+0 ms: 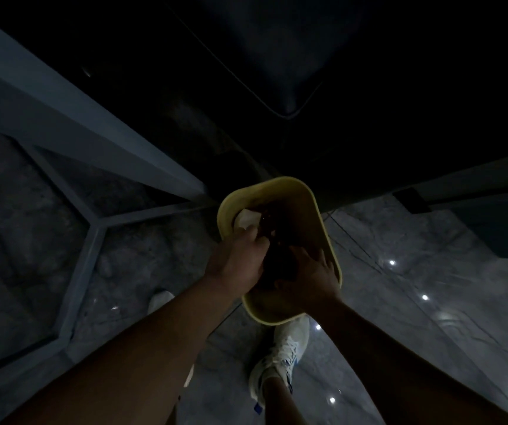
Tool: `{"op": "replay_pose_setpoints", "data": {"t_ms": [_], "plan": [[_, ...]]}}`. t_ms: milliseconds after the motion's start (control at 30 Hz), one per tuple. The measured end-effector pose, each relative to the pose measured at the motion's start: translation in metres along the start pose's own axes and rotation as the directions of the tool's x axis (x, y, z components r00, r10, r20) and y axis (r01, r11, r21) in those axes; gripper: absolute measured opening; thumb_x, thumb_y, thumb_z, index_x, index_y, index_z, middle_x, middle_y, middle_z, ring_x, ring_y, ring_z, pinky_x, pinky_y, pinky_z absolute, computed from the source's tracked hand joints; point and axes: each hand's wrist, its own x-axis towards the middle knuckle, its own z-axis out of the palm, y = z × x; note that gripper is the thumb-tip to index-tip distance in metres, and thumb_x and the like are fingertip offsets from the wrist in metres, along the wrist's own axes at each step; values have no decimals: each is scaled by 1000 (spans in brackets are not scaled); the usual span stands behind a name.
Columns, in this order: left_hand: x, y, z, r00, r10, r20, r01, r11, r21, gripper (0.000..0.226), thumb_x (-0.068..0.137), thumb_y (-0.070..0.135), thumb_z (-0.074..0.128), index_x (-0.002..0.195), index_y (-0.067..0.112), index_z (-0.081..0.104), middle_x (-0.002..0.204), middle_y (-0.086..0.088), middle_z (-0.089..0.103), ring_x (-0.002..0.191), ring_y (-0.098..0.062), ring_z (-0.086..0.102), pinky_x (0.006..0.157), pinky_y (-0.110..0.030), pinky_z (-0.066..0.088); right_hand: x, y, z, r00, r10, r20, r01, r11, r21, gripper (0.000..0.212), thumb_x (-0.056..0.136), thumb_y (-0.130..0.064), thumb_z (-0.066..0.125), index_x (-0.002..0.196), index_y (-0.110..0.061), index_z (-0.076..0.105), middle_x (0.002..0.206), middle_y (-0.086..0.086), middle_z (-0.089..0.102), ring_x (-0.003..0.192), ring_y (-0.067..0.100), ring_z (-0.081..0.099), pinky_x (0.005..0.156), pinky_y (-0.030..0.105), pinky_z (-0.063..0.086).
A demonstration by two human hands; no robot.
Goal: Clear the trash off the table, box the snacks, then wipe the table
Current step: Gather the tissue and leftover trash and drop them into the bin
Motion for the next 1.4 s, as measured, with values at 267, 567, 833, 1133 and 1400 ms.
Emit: {"op": "replay_pose_setpoints", "data": {"t_ms": [267,567,833,1133,1400], "plan": [[-41,10,-28,996,-57,62,52,995,85,36,88,35,55,120,17,54,120,-10,51,106,-33,52,79,-42,44,-33,-16,-18,1000,7,-27,-6,999,34,74,87,-47,66,151,-30,34,158,8,35,146,32,28,116,52,32],[-142,39,-134,977,-184,109,180,982,53,47,88,36,54,130,15,51,126,-14,55,114,-35,53,96,-44,45,-138,-72,-81,998,-37,47,40,998,-53,60,88,-50,60,141,-24,47,137,10,49,120,31,53,95,44,50],[-258,64,-213,930,-362,62,364,931,-13,44,84,38,54,122,14,52,123,-13,55,112,-34,56,89,-43,49,-250,-140,-137,987,-146,64,156,963,-221,57,87,-48,59,137,-24,50,130,11,53,114,33,54,86,40,48],[-358,73,-230,809,-578,109,588,788,-180,51,89,42,51,131,13,49,135,-16,53,119,-35,55,92,-40,46,-312,-195,-155,931,-291,221,358,849,-388,53,84,-49,61,130,-25,54,129,9,55,116,31,54,89,45,53],[-413,40,-241,750,-654,100,638,675,-371,46,91,37,50,131,14,53,134,-15,58,120,-32,57,95,-38,48,-327,-263,-140,886,-368,282,463,751,-471,47,82,-47,57,121,-21,59,119,10,64,110,32,61,85,37,51]]}}
